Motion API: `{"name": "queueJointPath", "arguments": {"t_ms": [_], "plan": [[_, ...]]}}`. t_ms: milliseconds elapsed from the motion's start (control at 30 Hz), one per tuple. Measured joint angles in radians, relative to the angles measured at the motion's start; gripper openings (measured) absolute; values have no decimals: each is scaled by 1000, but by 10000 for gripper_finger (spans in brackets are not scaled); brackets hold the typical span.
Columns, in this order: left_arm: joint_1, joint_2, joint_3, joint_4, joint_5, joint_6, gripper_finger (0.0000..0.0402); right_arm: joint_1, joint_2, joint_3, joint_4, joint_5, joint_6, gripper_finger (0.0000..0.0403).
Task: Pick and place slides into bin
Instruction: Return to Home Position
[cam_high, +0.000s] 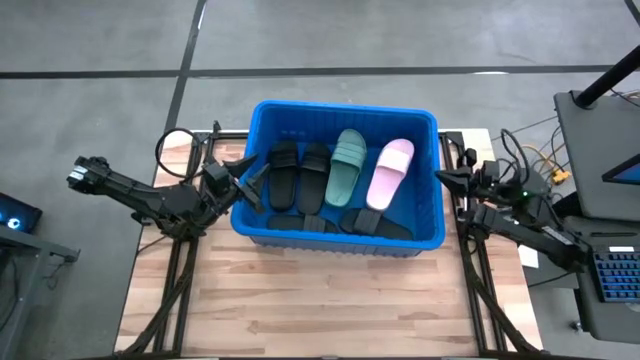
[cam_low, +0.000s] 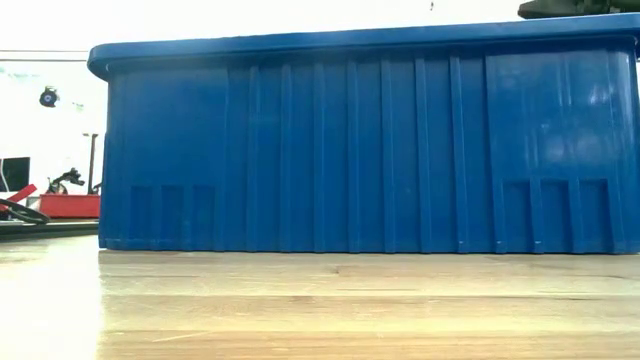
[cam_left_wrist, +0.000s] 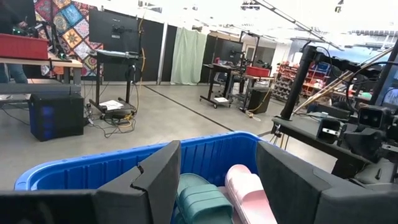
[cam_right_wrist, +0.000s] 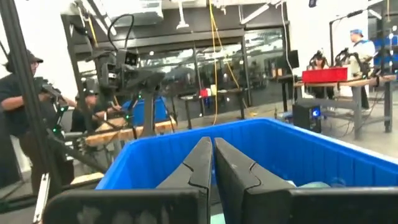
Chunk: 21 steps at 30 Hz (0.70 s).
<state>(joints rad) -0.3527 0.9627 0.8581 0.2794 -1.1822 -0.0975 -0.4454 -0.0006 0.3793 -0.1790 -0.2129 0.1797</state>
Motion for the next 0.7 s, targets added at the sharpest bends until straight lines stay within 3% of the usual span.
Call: {"name": "queueJointPath", "arguments": {"t_ms": [267, 433, 600, 700], "plan": [[0, 0, 0, 0, 1, 0, 194, 0, 14, -126, 279, 76, -19, 8], [0, 0, 0, 1, 0, -1, 194, 4, 2, -218, 423, 40, 37, 8], [0, 0, 0, 1, 0, -1, 194, 43, 1, -222, 439, -29, 57, 8], [0, 0, 0, 0, -1, -1, 194, 87, 1, -233, 452, -5, 66, 8]]}}
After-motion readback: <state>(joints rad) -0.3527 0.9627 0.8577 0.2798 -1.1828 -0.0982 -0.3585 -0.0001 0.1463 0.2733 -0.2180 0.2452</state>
